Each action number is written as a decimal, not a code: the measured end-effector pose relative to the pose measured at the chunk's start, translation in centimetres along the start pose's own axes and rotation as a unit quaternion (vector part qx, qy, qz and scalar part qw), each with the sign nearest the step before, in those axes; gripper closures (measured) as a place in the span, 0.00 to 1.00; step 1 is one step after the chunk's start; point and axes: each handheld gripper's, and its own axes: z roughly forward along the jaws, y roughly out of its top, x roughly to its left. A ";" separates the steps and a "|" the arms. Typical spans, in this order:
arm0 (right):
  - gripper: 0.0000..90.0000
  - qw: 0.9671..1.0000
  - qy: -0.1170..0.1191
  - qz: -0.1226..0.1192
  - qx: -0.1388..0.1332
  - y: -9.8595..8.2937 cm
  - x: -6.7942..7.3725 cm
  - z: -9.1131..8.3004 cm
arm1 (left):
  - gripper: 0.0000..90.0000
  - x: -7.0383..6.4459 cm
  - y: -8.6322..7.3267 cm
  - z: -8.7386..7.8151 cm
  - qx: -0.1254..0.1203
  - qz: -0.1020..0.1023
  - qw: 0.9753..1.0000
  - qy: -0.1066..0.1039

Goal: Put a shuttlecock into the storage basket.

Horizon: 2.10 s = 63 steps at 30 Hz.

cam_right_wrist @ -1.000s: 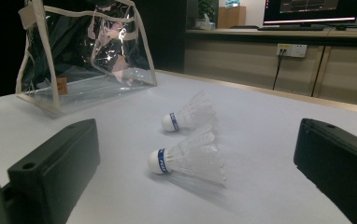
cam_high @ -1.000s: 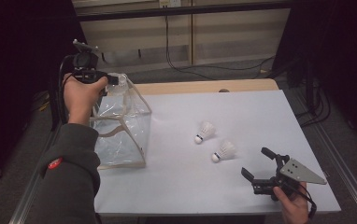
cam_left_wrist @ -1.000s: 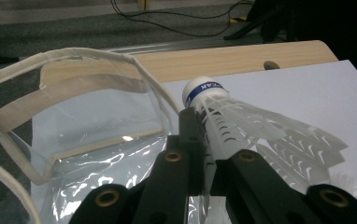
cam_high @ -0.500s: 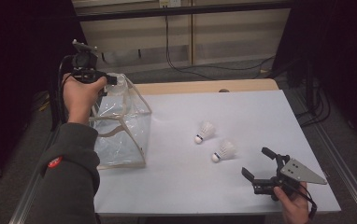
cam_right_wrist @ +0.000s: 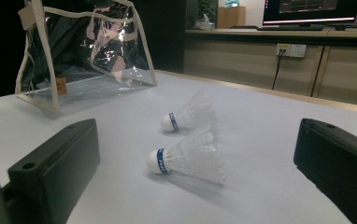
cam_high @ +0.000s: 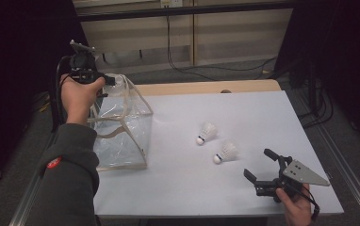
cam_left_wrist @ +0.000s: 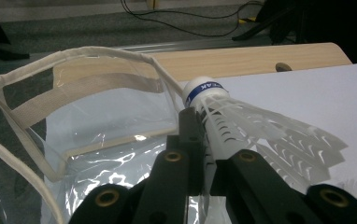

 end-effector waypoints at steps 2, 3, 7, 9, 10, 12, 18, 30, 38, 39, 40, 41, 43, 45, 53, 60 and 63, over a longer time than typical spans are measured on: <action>0.00 1.000 -0.001 -0.001 -0.001 0.0 0.0 0.0 | 0.98 0.1 0.0 0.0 0.001 -0.001 1.000 0.000; 0.00 1.000 0.000 0.000 0.000 0.0 0.0 0.0 | 0.98 0.1 0.1 0.0 -0.001 -0.002 1.000 0.001; 0.00 1.000 -0.001 0.001 -0.001 0.0 0.0 0.0 | 0.98 0.2 0.1 0.1 0.004 0.000 1.000 0.005; 0.00 1.000 -0.001 0.002 -0.003 0.0 0.0 0.0 | 0.98 0.3 0.1 0.2 0.002 -0.001 1.000 0.007; 0.00 1.000 -0.002 0.002 -0.004 0.0 0.0 0.0 | 0.98 0.3 0.1 0.2 0.003 -0.002 1.000 0.006; 0.00 1.000 -0.001 0.000 -0.002 0.0 0.0 0.0 | 0.98 0.3 0.0 0.3 0.002 -0.003 1.000 0.008; 0.00 1.000 -0.002 0.002 -0.003 0.0 0.0 0.0 | 0.98 0.5 -0.2 0.7 0.006 -0.004 1.000 0.011; 0.00 1.000 -0.002 0.002 -0.003 0.0 0.0 0.0 | 0.98 1.5 -0.5 0.8 0.012 -0.010 1.000 0.022; 0.00 1.000 -0.002 0.001 -0.003 0.0 0.0 0.0 | 0.98 1.9 -0.6 1.2 0.014 -0.011 0.999 0.028; 0.00 1.000 -0.002 0.001 -0.003 0.0 0.0 0.0 | 0.98 1.9 -0.7 1.3 0.014 -0.012 0.999 0.029; 0.00 1.000 -0.001 0.001 -0.002 0.0 0.0 -0.1 | 0.98 1.9 -0.7 1.3 0.015 -0.011 0.999 0.029; 0.00 1.000 -0.002 0.001 -0.002 0.0 -0.1 -0.1 | 0.98 1.9 -0.7 1.4 0.014 -0.013 0.999 0.030; 0.00 1.000 -0.002 0.001 -0.003 0.0 -0.1 -0.1 | 0.98 1.9 -0.7 1.4 0.016 -0.011 0.999 0.030; 0.00 1.000 -0.002 0.000 -0.002 0.0 0.0 -0.1 | 0.98 1.9 -0.7 1.5 0.017 -0.011 0.999 0.030; 0.00 1.000 -0.002 0.000 -0.002 0.0 -0.1 -0.1 | 0.98 2.0 -0.7 2.0 0.022 -0.010 0.999 0.031; 0.00 1.000 -0.002 0.000 -0.003 0.0 -0.1 -0.2 | 0.98 2.4 -0.9 2.1 0.021 -0.012 0.999 0.031; 0.00 1.000 -0.001 0.001 -0.001 0.0 -0.1 -0.1 | 0.98 2.5 -1.0 2.2 0.019 -0.016 0.999 0.034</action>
